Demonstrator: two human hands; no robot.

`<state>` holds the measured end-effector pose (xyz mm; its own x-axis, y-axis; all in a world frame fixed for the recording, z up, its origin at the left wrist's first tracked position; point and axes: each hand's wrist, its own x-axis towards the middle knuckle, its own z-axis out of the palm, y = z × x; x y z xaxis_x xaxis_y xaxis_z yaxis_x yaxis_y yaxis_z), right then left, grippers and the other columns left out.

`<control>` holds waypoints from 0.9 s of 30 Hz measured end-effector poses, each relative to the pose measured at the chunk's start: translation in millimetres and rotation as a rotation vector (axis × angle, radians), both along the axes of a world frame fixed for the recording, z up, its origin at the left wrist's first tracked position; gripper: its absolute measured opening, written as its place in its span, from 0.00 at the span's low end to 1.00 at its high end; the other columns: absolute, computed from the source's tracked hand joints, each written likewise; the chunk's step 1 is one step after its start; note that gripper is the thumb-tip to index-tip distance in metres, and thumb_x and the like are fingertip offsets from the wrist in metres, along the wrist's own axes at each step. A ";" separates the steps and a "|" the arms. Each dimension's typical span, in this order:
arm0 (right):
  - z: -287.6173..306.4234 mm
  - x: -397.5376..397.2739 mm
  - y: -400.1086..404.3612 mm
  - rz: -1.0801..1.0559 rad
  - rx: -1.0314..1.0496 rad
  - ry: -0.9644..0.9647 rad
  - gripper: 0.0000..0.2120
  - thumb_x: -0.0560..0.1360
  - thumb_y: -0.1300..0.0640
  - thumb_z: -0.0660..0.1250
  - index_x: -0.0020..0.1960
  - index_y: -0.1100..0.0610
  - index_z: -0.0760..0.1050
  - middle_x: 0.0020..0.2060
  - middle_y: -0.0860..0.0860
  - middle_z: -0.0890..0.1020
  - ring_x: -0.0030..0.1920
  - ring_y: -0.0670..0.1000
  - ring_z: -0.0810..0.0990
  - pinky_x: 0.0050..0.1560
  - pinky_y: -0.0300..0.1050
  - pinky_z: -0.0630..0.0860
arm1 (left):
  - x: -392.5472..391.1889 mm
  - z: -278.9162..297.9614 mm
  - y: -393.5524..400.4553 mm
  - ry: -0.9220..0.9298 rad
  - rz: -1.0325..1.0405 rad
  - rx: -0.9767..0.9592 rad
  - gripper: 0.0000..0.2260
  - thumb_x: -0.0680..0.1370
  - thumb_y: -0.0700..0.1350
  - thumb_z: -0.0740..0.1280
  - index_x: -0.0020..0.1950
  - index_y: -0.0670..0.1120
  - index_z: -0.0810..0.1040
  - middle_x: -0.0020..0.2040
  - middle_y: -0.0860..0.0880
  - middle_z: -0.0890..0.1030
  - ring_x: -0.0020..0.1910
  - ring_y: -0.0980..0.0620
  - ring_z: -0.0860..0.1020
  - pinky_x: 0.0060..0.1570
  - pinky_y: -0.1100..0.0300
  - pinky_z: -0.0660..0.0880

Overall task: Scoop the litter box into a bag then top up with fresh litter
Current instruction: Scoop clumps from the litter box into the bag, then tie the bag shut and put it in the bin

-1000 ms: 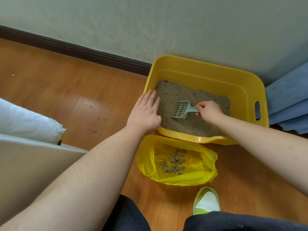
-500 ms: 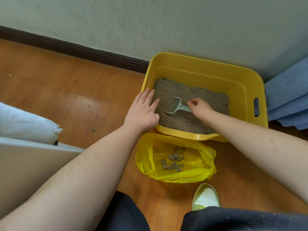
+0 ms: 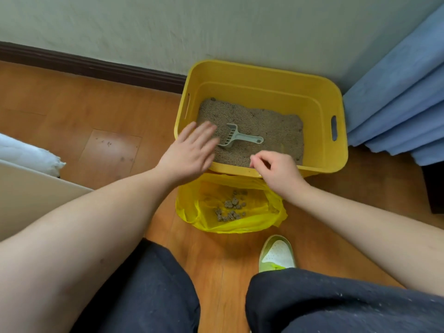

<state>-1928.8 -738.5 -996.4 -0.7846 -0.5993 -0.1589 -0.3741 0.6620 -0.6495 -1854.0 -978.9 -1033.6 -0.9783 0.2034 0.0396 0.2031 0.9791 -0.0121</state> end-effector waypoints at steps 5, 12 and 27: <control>-28.7 37.4 44.1 -0.271 0.052 -0.067 0.13 0.79 0.48 0.60 0.41 0.53 0.75 0.35 0.50 0.79 0.38 0.51 0.76 0.38 0.49 0.70 | -3.5 13.8 48.8 -0.042 -0.586 -0.046 0.15 0.78 0.52 0.58 0.49 0.44 0.79 0.48 0.42 0.81 0.49 0.40 0.80 0.50 0.50 0.76; -74.4 27.2 85.9 -0.519 0.342 -0.294 0.27 0.71 0.37 0.67 0.61 0.54 0.69 0.54 0.53 0.74 0.56 0.56 0.76 0.58 0.54 0.73 | 15.1 22.7 75.3 -0.713 -0.471 -0.401 0.32 0.74 0.71 0.56 0.67 0.51 0.75 0.62 0.47 0.75 0.57 0.45 0.73 0.43 0.55 0.73; -76.3 21.9 58.7 -0.147 0.537 -0.373 0.16 0.81 0.54 0.56 0.38 0.59 0.72 0.35 0.54 0.77 0.39 0.56 0.77 0.37 0.47 0.71 | 24.4 25.6 13.5 -0.944 -0.146 -0.238 0.29 0.77 0.33 0.64 0.76 0.48 0.61 0.79 0.38 0.48 0.77 0.37 0.56 0.63 0.46 0.72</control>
